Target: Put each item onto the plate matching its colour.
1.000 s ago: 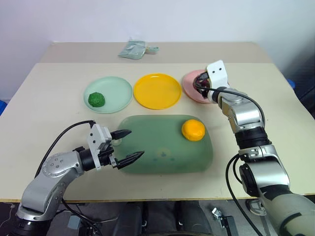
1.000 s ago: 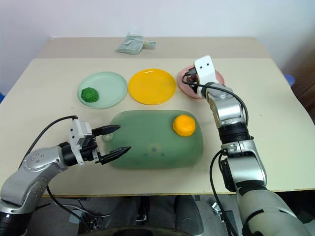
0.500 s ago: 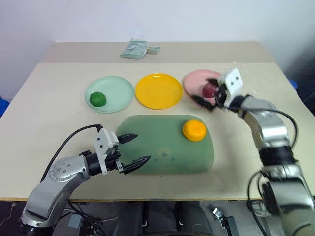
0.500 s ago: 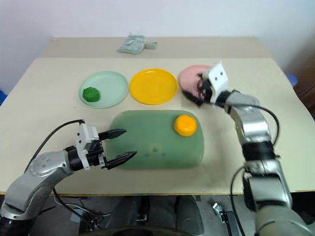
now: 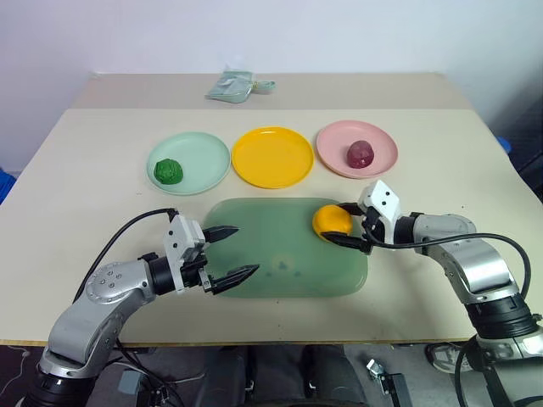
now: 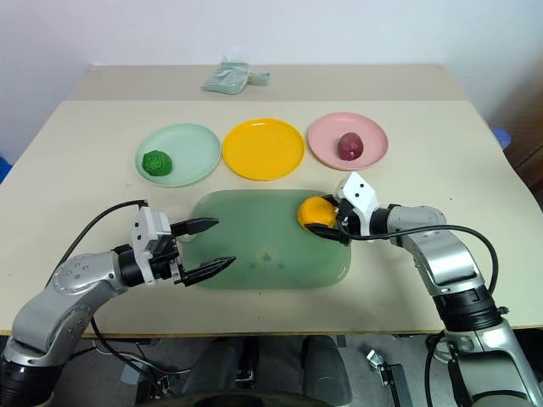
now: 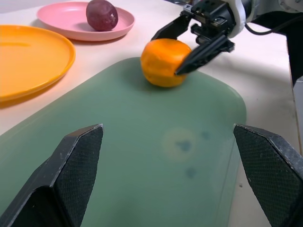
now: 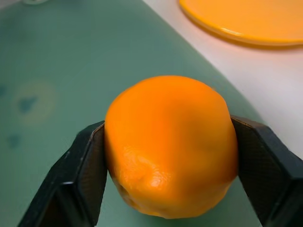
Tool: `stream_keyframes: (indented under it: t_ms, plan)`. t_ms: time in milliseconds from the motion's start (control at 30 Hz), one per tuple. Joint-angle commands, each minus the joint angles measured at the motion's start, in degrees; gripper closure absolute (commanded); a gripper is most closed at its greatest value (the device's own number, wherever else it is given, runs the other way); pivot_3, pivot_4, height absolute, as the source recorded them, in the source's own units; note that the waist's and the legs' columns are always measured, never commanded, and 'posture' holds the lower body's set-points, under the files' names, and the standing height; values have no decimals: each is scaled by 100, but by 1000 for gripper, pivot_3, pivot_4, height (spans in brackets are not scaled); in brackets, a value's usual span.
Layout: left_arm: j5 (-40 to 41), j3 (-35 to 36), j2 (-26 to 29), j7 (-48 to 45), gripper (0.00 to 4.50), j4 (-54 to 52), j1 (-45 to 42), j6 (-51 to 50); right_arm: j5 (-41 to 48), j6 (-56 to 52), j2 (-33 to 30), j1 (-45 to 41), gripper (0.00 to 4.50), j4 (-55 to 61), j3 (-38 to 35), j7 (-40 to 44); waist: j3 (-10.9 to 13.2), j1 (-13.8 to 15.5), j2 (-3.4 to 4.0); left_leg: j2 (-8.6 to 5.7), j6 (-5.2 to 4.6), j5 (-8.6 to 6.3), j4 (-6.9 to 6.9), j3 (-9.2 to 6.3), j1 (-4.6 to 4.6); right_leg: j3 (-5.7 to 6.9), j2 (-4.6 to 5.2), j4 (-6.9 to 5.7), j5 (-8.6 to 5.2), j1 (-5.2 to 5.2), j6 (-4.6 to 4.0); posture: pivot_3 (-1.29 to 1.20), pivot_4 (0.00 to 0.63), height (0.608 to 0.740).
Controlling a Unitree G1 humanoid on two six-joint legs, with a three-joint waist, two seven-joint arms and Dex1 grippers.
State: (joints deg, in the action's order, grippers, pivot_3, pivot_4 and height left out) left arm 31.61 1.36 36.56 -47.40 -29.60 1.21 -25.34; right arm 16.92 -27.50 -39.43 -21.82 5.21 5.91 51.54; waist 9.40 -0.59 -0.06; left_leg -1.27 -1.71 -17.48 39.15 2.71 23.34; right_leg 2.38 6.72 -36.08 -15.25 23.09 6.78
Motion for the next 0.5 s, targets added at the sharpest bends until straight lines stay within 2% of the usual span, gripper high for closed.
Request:
stream_keyframes:
  t_ms: [33, 133, 267, 367, 500]
  plan:
    - [-57, 275, 16, 96, 0, -91, 113, 181, -65, 418, 418, -523, 1330, -8, -125, -305, 0, -13, 1, 0, 0, 0, 0, 1, 1, -1, 0, 0, 0, 2, 0, 0, 150, 740]
    - [-138, 525, -75, 356, 0, 14, 201, 268, -309, 439, 1073, -1167, 1330, -455, -115, -1020, 2, -62, 4, 1, 6, 3, -3, 1, 2, -2, -4, -4, 0, 11, 0, 0, 150, 740]
    - [-640, 999, -389, 1269, 0, 648, 95, 478, -982, 353, 2312, -2421, 1330, -2272, 43, -2515, 1, -52, 4, 1, 12, 7, -5, 2, 1, 1, -9, -11, 0, 15, 0, 0, 150, 740]
    - [-506, 1282, -642, 1518, 0, 711, 103, 509, -1221, 807, 2906, -3042, 1330, -3486, 82, -2898, 1, -30, 2, -2, 12, 7, -5, 0, 6, 8, -14, -12, 0, 17, 0, 0, 150, 740]
    - [-528, 1405, -758, 1590, 0, 464, 377, 533, -1423, 1440, 3298, -3631, 1330, -4865, 2, -3203, 1, -51, 2, -14, 5, 3, -6, 1, 12, 12, -18, -12, 1, 18, 1, 0, 150, 740]
